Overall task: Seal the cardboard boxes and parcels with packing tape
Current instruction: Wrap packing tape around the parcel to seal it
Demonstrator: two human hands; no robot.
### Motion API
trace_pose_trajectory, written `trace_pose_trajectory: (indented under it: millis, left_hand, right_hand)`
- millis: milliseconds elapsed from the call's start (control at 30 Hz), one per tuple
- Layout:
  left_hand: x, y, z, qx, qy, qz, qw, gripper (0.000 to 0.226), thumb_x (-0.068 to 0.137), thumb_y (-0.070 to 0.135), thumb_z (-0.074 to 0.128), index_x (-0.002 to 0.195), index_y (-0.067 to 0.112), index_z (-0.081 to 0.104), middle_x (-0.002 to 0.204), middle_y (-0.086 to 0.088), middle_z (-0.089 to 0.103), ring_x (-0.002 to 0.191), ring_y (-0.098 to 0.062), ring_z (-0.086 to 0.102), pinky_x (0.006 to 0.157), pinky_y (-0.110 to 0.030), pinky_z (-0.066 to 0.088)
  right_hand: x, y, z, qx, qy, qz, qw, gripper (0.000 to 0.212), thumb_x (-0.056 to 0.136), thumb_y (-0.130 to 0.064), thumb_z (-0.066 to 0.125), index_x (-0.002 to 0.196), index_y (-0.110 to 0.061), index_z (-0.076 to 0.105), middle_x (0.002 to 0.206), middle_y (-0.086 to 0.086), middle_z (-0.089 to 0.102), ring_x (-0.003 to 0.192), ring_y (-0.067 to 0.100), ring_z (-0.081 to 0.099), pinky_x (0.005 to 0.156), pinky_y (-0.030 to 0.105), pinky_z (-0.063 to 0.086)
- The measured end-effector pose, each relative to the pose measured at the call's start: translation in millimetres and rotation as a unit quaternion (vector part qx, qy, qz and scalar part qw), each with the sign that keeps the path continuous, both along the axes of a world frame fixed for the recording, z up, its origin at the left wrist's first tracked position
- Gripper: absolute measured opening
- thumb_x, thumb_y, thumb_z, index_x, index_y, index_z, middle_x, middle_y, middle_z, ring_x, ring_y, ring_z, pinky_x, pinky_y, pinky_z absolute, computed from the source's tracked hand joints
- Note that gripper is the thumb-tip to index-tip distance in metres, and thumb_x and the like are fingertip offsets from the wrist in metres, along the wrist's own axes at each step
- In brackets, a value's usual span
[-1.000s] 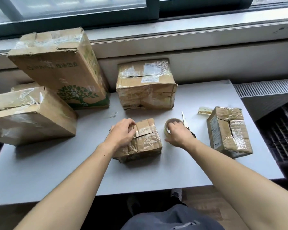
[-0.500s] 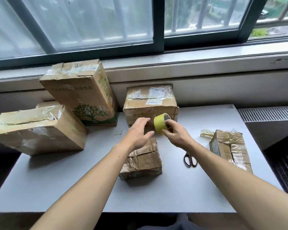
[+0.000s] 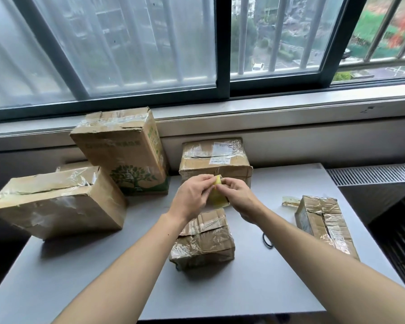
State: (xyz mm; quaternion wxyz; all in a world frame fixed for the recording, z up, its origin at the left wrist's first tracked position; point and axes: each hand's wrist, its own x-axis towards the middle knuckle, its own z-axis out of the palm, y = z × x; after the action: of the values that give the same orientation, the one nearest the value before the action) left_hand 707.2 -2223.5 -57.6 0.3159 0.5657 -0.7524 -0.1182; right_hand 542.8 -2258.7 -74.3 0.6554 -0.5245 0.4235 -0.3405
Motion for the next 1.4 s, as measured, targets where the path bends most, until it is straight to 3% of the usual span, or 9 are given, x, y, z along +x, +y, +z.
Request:
trace_pose_trajectory:
  millis: [200, 333, 633, 767, 933, 1033, 1233, 1300, 1400]
  left_hand:
    - [13.6, 14.3, -4.6, -0.022, -0.041, -0.051, 0.998, 0.054, 0.086, 0.017, 0.075, 0.136, 0.005, 0.058, 0.137, -0.008, 0.058, 0.128, -0.021, 0.05, 0.113, -0.023, 0.033]
    - [27.3, 17.4, -3.5, 0.012, -0.066, -0.071, 0.995, 0.078, 0.08, 0.03, 0.081, 0.145, 0.005, 0.047, 0.148, -0.01, 0.046, 0.138, -0.021, 0.04, 0.116, -0.011, 0.015]
    - [36.6, 19.0, 7.5, 0.054, -0.004, -0.013, 0.998, 0.071, 0.092, 0.042, 0.064, 0.15, 0.009, 0.039, 0.151, -0.003, 0.042, 0.14, -0.014, 0.037, 0.117, -0.019, 0.021]
    - [35.4, 23.5, 10.2, 0.071, -0.006, 0.022, 0.997, 0.067, 0.097, 0.051, 0.052, 0.15, 0.012, 0.04, 0.149, -0.002, 0.046, 0.136, -0.015, 0.042, 0.114, -0.026, 0.031]
    - [31.6, 25.0, 16.4, 0.178, -0.006, 0.076, 0.981, 0.061, 0.101, 0.059, 0.028, 0.153, 0.027, 0.036, 0.145, -0.003, 0.05, 0.134, -0.022, 0.044, 0.111, -0.037, 0.035]
    - [33.7, 20.0, 19.5, 0.18, -0.038, 0.054, 0.982, 0.058, 0.097, 0.064, 0.031, 0.141, 0.033, 0.051, 0.132, 0.003, 0.057, 0.124, -0.02, 0.047, 0.106, -0.042, 0.037]
    - [25.7, 17.5, 41.9, 0.276, 0.211, 0.047, 0.936, 0.025, 0.095, 0.036, 0.065, 0.093, 0.013, 0.074, 0.067, 0.013, 0.066, 0.06, 0.001, 0.055, 0.055, -0.012, 0.041]
    - [21.2, 18.2, 46.4, 0.284, 0.281, 0.072, 0.914, 0.023, 0.095, 0.031, 0.065, 0.09, 0.01, 0.071, 0.061, 0.007, 0.063, 0.048, 0.001, 0.052, 0.046, -0.011, 0.038]
    - [15.0, 17.1, 51.0, 0.297, 0.393, 0.113, 0.863, 0.025, 0.098, 0.034, 0.06, 0.098, 0.009, 0.066, 0.077, -0.005, 0.069, 0.061, -0.012, 0.066, 0.054, -0.017, 0.048]
  right_hand:
    - [22.9, 5.9, 10.3, 0.137, -0.093, -0.08, 0.983, 0.025, 0.099, -0.011, 0.054, 0.113, 0.005, 0.069, 0.094, 0.02, 0.064, 0.081, 0.028, 0.061, 0.066, 0.035, 0.05]
    - [27.0, 10.8, 20.6, 0.221, -0.168, -0.076, 0.958, 0.021, 0.1, -0.006, 0.05, 0.114, 0.004, 0.062, 0.087, 0.013, 0.062, 0.07, 0.018, 0.062, 0.056, 0.025, 0.055]
    - [32.9, 21.8, 22.4, 0.096, -0.099, -0.001, 0.99, 0.038, 0.085, -0.024, 0.063, 0.118, -0.009, 0.072, 0.108, 0.02, 0.059, 0.098, 0.031, 0.043, 0.082, 0.041, 0.033]
    - [26.5, 24.8, 29.6, 0.052, -0.071, 0.042, 0.995, 0.035, 0.089, -0.016, 0.059, 0.122, -0.011, 0.071, 0.111, 0.019, 0.07, 0.099, 0.033, 0.06, 0.093, 0.049, 0.045]
    - [23.2, 24.1, 31.3, -0.002, -0.011, 0.043, 0.999, 0.024, 0.103, -0.015, 0.052, 0.12, -0.01, 0.07, 0.101, 0.004, 0.071, 0.089, 0.014, 0.063, 0.072, 0.029, 0.053]
    - [23.4, 21.9, 30.7, -0.06, 0.051, 0.051, 0.996, 0.022, 0.103, -0.012, 0.053, 0.113, -0.006, 0.072, 0.096, 0.001, 0.072, 0.083, 0.006, 0.062, 0.069, 0.019, 0.05]
    - [29.1, 13.1, 37.5, -0.131, 0.056, -0.007, 0.99, 0.004, 0.1, -0.013, 0.057, 0.098, -0.015, 0.06, 0.086, 0.004, 0.062, 0.078, 0.014, 0.056, 0.07, 0.031, 0.048]
    - [34.5, 9.3, 36.6, -0.197, 0.089, -0.063, 0.974, 0.004, 0.099, -0.018, 0.056, 0.099, -0.016, 0.059, 0.091, 0.003, 0.061, 0.084, 0.017, 0.058, 0.077, 0.038, 0.052]
    - [39.4, 8.4, 36.8, -0.304, 0.147, -0.154, 0.928, 0.014, 0.095, -0.026, 0.057, 0.107, -0.021, 0.053, 0.108, 0.004, 0.054, 0.105, 0.023, 0.052, 0.096, 0.04, 0.046]
